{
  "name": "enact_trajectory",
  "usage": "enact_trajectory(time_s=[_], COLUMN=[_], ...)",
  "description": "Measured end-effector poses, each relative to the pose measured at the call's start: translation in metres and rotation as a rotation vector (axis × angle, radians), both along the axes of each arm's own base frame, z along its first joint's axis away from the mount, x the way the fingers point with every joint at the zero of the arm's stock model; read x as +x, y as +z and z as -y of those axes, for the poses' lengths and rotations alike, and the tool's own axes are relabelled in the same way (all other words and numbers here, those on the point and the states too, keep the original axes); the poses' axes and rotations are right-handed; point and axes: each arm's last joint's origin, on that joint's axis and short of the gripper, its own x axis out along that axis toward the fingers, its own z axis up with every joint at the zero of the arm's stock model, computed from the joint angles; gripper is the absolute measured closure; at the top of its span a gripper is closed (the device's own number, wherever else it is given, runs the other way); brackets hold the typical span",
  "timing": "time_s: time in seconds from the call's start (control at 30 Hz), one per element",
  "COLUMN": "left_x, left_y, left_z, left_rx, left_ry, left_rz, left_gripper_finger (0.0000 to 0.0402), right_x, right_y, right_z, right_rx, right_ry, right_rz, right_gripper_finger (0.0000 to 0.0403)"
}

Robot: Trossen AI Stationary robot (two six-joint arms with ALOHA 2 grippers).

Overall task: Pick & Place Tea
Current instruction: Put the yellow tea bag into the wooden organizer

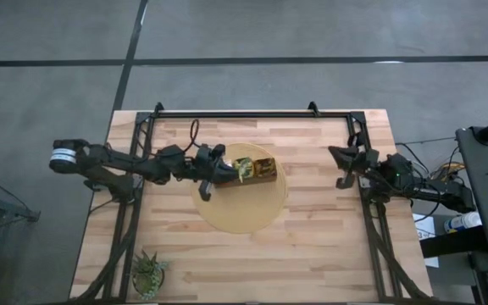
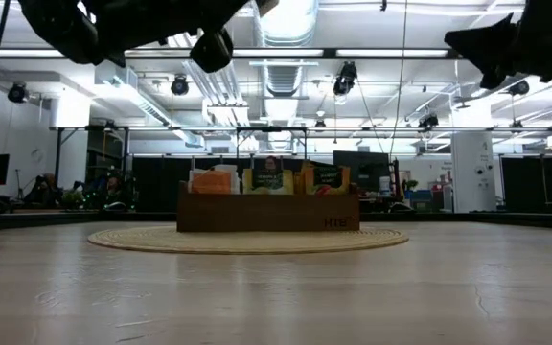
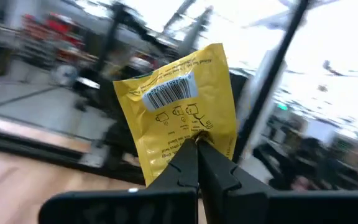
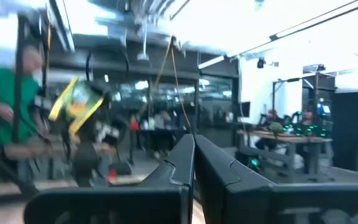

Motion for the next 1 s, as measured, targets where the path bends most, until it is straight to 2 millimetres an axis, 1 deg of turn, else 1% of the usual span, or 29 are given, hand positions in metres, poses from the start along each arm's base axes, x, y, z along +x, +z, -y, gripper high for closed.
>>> enact_trajectory(time_s=[0.07, 0.13, 0.23, 0.33, 0.4, 0.47, 0.63, 0.73, 0.9, 1.0], left_x=[0.001, 0.003, 0.005, 0.006, 0.007, 0.008, 0.014, 0.021, 0.039, 0.051], left_y=[0.000, -0.006, -0.020, -0.033, -0.035, -0.032, -0.027, -0.027, -0.029, -0.027], left_z=[0.003, 0.005, 0.010, 0.018, 0.022, 0.026, 0.035, 0.036, 0.036, 0.036], left_rx=[0.017, 0.022, 0.021, 0.068, 0.093, 0.113, 0.200, 0.231, 0.263, 0.255], left_ry=[-0.078, -0.125, -0.139, -0.173, -0.189, -0.203, -0.317, -0.329, -0.345, -0.345], left_rz=[-0.009, -0.069, -0.193, -0.287, -0.286, -0.258, -0.197, -0.185, -0.185, -0.184], left_gripper_finger=[0.0401, 0.0401, 0.0402, 0.0402, 0.0402, 0.0402, 0.0402, 0.0401, 0.0401, 0.0401], right_x=[-0.001, 0.000, 0.001, 0.002, 0.002, 0.004, 0.009, 0.012, 0.019, 0.023], right_y=[0.002, 0.002, 0.001, 0.001, 0.000, -0.004, -0.008, -0.009, -0.006, -0.002], right_z=[0.000, -0.001, -0.005, -0.010, -0.011, -0.010, -0.009, -0.009, -0.007, -0.006], right_rx=[0.020, 0.013, 0.015, -0.011, -0.015, -0.001, 0.001, 0.027, 0.023, 0.010], right_ry=[0.016, 0.042, 0.209, 0.363, 0.394, 0.395, 0.389, 0.399, 0.401, 0.401], right_rz=[0.034, 0.028, 0.013, 0.009, -0.006, -0.045, -0.099, -0.114, -0.081, -0.036], right_gripper_finger=[0.0394, 0.0394, 0.0394, 0.0392, 0.0384, 0.0370, 0.0311, 0.0265, 0.0189, 0.0157])
